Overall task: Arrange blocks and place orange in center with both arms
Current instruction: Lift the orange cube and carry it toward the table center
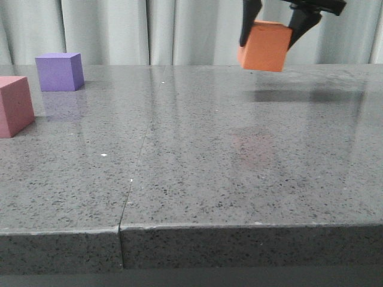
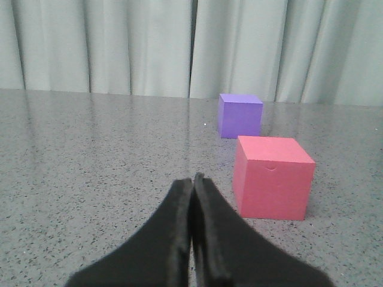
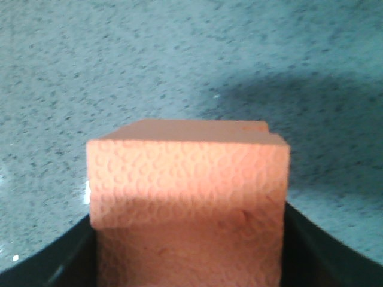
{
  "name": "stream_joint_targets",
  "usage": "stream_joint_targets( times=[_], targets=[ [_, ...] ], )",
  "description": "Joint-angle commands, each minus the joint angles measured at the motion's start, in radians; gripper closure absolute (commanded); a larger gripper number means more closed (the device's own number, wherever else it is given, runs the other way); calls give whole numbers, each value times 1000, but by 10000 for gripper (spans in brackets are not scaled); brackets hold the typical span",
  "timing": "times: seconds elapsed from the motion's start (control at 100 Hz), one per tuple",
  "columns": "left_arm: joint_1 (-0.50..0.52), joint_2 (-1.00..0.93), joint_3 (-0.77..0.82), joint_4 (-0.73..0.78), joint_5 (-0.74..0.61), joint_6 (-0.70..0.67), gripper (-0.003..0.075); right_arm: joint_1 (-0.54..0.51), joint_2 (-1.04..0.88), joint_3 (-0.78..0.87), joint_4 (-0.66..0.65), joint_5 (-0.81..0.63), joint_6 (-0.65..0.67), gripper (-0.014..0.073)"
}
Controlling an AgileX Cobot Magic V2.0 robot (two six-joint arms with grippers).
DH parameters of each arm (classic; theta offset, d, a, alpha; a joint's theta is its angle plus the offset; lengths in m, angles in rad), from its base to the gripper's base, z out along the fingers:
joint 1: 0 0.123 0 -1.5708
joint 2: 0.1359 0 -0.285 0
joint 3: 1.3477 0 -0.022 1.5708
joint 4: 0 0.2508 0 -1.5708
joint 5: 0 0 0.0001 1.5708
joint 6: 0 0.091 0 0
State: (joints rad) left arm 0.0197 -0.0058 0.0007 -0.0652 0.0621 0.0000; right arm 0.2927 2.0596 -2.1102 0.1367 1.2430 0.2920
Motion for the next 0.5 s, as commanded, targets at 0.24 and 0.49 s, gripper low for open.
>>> stream_joint_targets(
  times=[0.24,0.49],
  targets=[
    [4,-30,40,-10,-79,-7,741,115,-28,-35,52,19,46,234],
    [4,-30,40,-10,-79,-7,741,158,17,-35,131,-49,72,234]
  ],
)
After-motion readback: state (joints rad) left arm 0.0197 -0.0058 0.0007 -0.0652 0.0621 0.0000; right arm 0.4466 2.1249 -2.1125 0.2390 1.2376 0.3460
